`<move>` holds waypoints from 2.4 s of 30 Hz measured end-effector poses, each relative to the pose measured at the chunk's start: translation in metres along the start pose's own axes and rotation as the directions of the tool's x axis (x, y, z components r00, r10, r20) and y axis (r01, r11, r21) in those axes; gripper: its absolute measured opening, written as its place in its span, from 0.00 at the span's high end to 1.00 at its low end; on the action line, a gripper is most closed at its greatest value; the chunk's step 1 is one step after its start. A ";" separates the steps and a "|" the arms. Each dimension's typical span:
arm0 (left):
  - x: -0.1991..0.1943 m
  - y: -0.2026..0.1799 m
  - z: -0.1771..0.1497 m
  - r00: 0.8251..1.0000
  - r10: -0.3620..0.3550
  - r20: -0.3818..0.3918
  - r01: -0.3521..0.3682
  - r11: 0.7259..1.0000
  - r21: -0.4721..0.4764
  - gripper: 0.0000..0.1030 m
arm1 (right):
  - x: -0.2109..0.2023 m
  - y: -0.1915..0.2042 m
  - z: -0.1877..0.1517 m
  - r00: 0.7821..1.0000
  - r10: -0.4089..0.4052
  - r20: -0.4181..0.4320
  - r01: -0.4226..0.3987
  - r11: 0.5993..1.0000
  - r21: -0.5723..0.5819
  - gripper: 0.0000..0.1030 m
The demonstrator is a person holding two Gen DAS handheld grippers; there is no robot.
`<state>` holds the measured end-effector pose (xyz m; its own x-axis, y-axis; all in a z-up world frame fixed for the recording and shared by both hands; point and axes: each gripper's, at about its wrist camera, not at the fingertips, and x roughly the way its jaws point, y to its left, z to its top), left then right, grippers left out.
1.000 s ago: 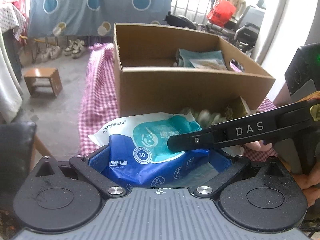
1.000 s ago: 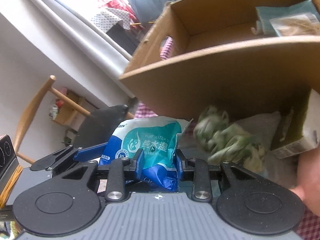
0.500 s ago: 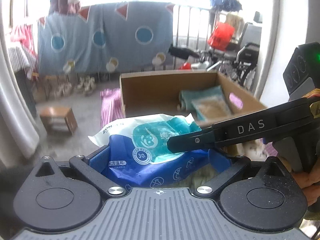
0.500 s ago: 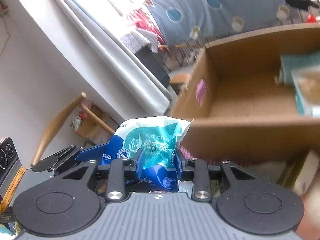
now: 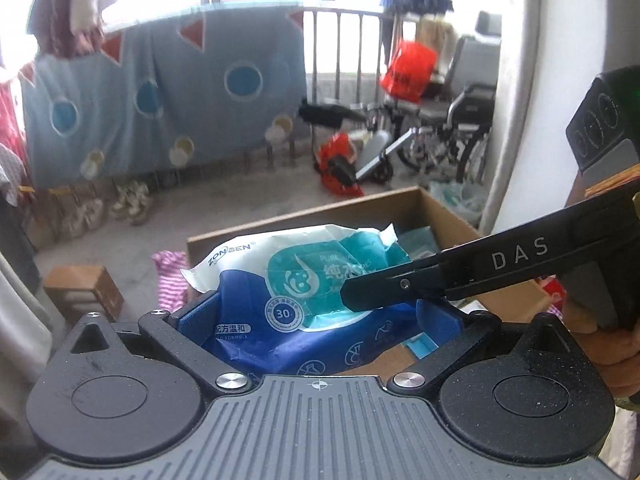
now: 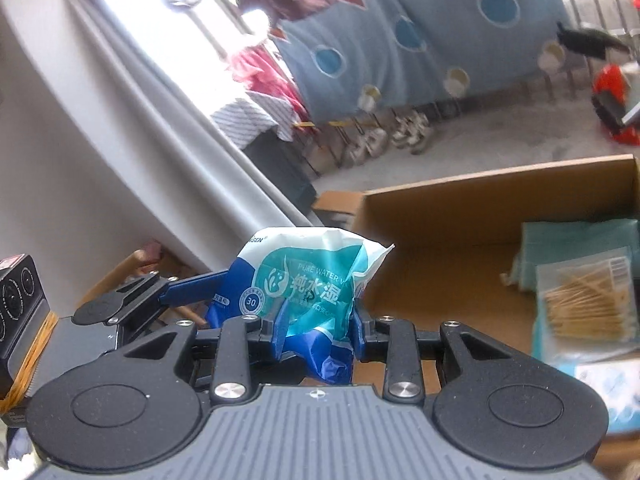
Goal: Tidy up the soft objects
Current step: 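Carry the wet-wipes pack over the cardboard box and lower it inside, then open the right gripper to release the wipes and pull it out, then reach the right gripper to the bag of blue face masks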
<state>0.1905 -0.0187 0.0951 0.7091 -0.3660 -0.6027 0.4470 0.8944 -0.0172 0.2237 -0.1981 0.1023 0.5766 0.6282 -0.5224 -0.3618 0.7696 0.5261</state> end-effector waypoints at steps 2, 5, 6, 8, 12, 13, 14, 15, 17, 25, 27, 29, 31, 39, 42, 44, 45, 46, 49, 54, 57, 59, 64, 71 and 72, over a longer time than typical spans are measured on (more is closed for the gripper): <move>0.027 0.004 0.009 0.999 -0.009 -0.044 0.009 1.000 0.001 0.01 | 0.015 -0.021 0.016 0.999 -0.016 -0.036 0.017 0.999 0.029 0.66; 0.070 0.010 0.021 0.993 -0.021 -0.116 0.022 1.000 0.002 0.01 | 0.040 -0.056 0.034 0.995 -0.029 -0.099 0.037 0.996 0.078 0.66; 0.086 0.013 0.022 0.989 -0.026 -0.146 0.026 1.000 -0.007 0.01 | 0.051 -0.069 0.040 0.992 -0.035 -0.124 0.047 0.994 0.096 0.66; 0.111 0.019 0.024 0.979 -0.038 -0.202 0.034 0.999 -0.021 0.01 | 0.073 -0.090 0.050 0.985 -0.042 -0.169 0.063 0.991 0.122 0.66; 0.156 0.038 0.021 0.950 -0.056 -0.308 0.033 0.996 -0.081 0.02 | 0.111 -0.121 0.056 0.969 -0.054 -0.241 0.095 0.982 0.163 0.66; 0.165 0.042 0.020 0.943 -0.054 -0.329 0.025 0.996 -0.090 0.02 | 0.121 -0.128 0.057 0.964 -0.057 -0.261 0.104 0.980 0.171 0.66; 0.173 0.044 0.020 0.938 -0.048 -0.345 0.017 0.996 -0.093 0.03 | 0.128 -0.132 0.057 0.960 -0.058 -0.274 0.109 0.978 0.176 0.67; 0.179 0.046 0.017 0.933 -0.041 -0.358 0.009 0.996 -0.091 0.03 | 0.139 -0.139 0.057 0.955 -0.062 -0.291 0.119 0.976 0.184 0.67; 0.190 0.049 0.013 0.924 -0.028 -0.382 -0.004 0.997 -0.082 0.03 | 0.157 -0.148 0.057 0.945 -0.072 -0.320 0.138 0.972 0.189 0.67; 0.191 0.049 0.015 0.927 0.012 -0.375 -0.021 1.000 -0.019 0.04 | 0.193 -0.152 0.050 0.931 -0.054 -0.362 0.138 0.968 0.210 0.68; 0.187 0.048 0.021 0.934 0.033 -0.355 -0.033 0.999 0.007 0.02 | 0.197 -0.148 0.049 0.931 -0.048 -0.361 0.131 0.969 0.209 0.68; 0.182 0.046 0.023 0.937 0.045 -0.345 -0.036 0.999 0.031 0.02 | 0.200 -0.145 0.048 0.934 -0.044 -0.356 0.131 0.966 0.223 0.68; 0.178 0.045 0.023 0.943 0.051 -0.328 -0.038 0.998 0.046 0.01 | 0.200 -0.144 0.049 0.935 -0.048 -0.351 0.136 0.963 0.231 0.68; 0.167 0.050 0.028 0.953 0.043 -0.301 -0.043 0.999 0.008 0.01 | 0.182 -0.164 0.053 0.940 0.005 -0.341 0.115 0.937 0.331 0.57; 0.147 0.052 0.034 0.966 -0.024 -0.258 0.008 0.998 -0.065 0.01 | 0.152 -0.161 0.059 0.958 0.004 -0.285 0.096 0.937 0.336 0.55; 0.129 0.052 0.040 0.974 -0.051 -0.220 0.029 0.994 -0.102 0.01 | 0.131 -0.156 0.067 0.971 0.012 -0.240 0.072 0.937 0.341 0.55; 0.121 0.051 0.041 0.978 -0.053 -0.200 0.030 0.993 -0.113 0.01 | 0.115 -0.153 0.071 0.978 0.013 -0.210 0.061 0.939 0.339 0.55; 0.110 0.050 0.044 0.984 -0.054 -0.171 0.033 0.992 -0.124 0.01 | 0.102 -0.149 0.074 0.983 0.013 -0.184 0.049 0.942 0.333 0.55; 0.077 0.049 0.049 0.994 -0.065 -0.092 0.049 0.985 -0.167 0.01 | 0.055 -0.131 0.080 0.996 0.014 -0.087 0.014 0.949 0.315 0.55; 0.022 0.049 0.050 0.998 -0.063 0.028 0.068 0.965 -0.252 0.01 | -0.023 -0.098 0.079 0.997 0.052 0.053 -0.064 0.963 0.261 0.55; -0.007 0.050 0.043 0.993 -0.094 0.074 0.112 0.947 -0.300 0.01 | -0.059 -0.074 0.073 0.991 0.072 0.112 -0.095 0.973 0.211 0.55; -0.028 0.050 0.035 0.988 -0.116 0.101 0.143 0.935 -0.325 0.01 | -0.083 -0.060 0.061 0.986 0.084 0.141 -0.109 0.977 0.181 0.55; -0.064 0.040 -0.011 0.984 -0.130 0.119 0.164 0.927 -0.338 0.00 | -0.128 -0.035 0.006 0.974 0.099 0.202 -0.124 0.985 0.119 0.47; -0.053 0.011 -0.113 0.985 -0.152 -0.077 0.113 0.922 -0.369 0.01 | -0.107 -0.038 -0.118 0.994 0.091 0.063 -0.102 0.971 0.218 0.46; -0.050 0.008 -0.125 0.982 -0.158 -0.105 0.108 0.921 -0.374 0.01 | -0.096 -0.044 -0.137 0.995 0.090 0.032 -0.095 0.960 0.264 0.46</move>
<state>0.0909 0.0389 0.0252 0.5685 -0.4736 -0.6727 0.2848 0.8804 -0.3791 0.0840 -0.2766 0.0375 0.5646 0.6910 -0.4514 -0.2089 0.6487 0.7318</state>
